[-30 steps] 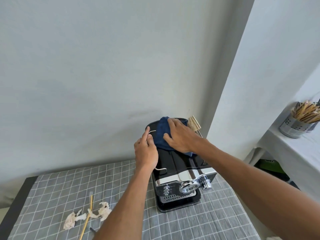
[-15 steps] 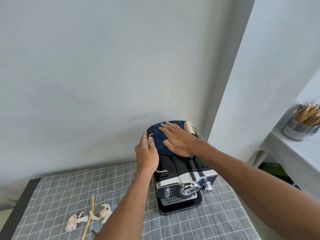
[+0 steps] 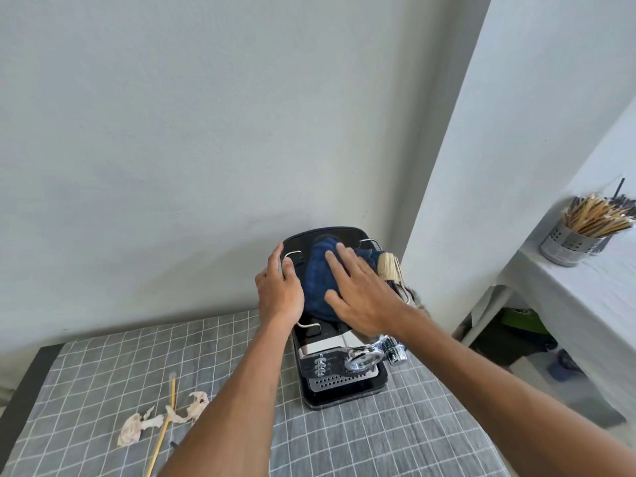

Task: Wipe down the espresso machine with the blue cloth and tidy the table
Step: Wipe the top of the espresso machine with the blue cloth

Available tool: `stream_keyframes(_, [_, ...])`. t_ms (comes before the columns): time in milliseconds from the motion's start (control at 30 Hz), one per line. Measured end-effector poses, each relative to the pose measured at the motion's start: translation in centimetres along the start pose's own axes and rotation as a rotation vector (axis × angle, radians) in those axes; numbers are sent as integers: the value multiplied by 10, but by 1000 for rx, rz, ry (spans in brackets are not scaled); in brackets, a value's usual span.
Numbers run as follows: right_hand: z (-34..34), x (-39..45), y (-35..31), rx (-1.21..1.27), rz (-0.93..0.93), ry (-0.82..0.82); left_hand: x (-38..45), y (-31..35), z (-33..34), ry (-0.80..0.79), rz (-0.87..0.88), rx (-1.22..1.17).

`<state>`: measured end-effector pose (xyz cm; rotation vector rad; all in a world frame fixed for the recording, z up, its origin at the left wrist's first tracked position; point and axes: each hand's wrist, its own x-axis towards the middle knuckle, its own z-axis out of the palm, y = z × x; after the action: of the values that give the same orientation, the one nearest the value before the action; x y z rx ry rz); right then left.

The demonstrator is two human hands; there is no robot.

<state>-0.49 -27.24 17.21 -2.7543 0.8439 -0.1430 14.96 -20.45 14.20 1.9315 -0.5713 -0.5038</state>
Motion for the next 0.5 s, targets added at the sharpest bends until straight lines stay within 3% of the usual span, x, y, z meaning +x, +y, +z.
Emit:
stream_keyframes(200, [1, 3, 0, -29, -114, -64, -6, 3, 1, 0, -29, -23])
stream_keyframes(500, [-10, 95, 14, -23, 12, -74, -8, 4, 1, 20, -38, -39])
